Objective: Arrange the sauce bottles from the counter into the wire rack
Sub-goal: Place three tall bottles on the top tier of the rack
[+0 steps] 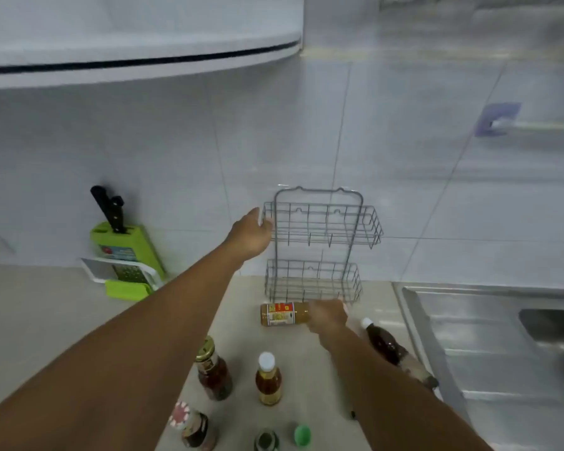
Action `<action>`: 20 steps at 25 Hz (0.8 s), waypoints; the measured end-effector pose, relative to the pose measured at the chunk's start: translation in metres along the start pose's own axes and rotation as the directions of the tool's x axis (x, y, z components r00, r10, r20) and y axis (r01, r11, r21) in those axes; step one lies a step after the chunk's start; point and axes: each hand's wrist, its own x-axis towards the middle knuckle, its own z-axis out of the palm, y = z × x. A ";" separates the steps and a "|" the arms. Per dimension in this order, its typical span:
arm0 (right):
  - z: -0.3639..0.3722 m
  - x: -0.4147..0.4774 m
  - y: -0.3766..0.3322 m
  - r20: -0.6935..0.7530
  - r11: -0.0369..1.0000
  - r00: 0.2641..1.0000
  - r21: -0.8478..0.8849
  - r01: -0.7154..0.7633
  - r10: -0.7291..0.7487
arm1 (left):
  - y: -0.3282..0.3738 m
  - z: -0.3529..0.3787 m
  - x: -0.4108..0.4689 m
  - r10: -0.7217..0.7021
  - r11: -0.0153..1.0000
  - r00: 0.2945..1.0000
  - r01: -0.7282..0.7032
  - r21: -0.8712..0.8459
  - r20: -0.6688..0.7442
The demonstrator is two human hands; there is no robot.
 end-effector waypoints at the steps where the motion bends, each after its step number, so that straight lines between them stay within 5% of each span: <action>1: 0.011 0.011 0.006 0.018 0.996 0.998 0.061 -0.066 0.065 | -0.003 0.004 0.008 0.008 1.000 1.000 -0.008 -0.008 -0.011; 4: 0.036 0.032 0.018 0.066 0.956 0.967 0.147 -0.253 0.246 | -0.012 0.016 0.021 0.026 1.000 0.999 -0.027 -0.014 -0.040; 9: 0.066 0.078 0.026 0.007 0.950 0.951 0.041 -0.310 0.310 | -0.029 0.023 0.041 0.040 0.997 0.982 -0.052 -0.058 -0.184; 17: 0.068 0.097 0.029 0.143 0.818 0.900 0.375 -0.435 0.412 | -0.037 0.025 0.048 0.085 0.988 0.961 -0.115 -0.101 -0.262; 20: 0.060 0.081 0.030 0.063 0.799 0.914 0.465 -0.382 0.400 | -0.036 0.025 0.047 0.048 0.987 0.970 -0.083 -0.140 -0.237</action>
